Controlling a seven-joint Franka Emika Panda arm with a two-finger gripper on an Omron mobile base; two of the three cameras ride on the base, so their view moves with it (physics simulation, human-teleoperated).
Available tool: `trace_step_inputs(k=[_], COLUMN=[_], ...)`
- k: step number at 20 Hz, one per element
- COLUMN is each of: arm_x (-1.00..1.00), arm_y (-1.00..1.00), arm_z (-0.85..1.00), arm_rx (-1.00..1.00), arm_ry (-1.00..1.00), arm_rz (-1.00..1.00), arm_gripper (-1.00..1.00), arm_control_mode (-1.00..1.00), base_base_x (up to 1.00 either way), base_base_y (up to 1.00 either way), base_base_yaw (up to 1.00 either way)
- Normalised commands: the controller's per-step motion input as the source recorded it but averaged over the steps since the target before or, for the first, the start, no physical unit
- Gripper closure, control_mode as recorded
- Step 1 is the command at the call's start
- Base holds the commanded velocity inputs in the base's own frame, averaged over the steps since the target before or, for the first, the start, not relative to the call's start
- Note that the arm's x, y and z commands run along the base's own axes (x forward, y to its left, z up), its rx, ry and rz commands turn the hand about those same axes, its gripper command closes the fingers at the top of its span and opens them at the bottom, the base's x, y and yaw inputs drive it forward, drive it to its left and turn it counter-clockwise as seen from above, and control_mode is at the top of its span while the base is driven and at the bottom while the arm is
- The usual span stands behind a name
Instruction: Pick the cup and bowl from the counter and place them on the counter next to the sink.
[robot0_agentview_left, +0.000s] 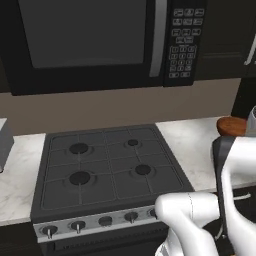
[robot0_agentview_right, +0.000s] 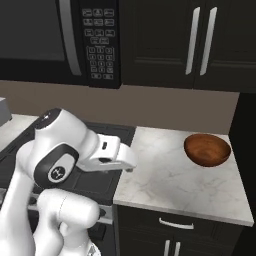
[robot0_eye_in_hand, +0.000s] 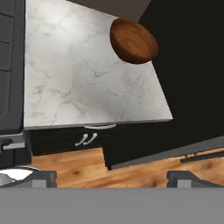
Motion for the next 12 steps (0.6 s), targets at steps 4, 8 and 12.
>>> trace_step_inputs(k=[4,8,12], arm_x=[0.81,0.69,0.58], arm_y=[0.0,0.0,0.0], arm_z=[-0.01,-0.01,0.0], arm_rx=[0.0,0.0,0.03], arm_ry=[-0.03,0.0,0.0], arm_rz=[-0.2,-0.13,-0.02], arm_gripper=[-1.0,-1.0,-1.0], arm_control_mode=[-1.0,-1.0,-1.0], base_base_x=[0.0,0.0,0.0], base_base_y=[0.0,0.0,0.0], base_base_yaw=[0.0,0.0,0.0])
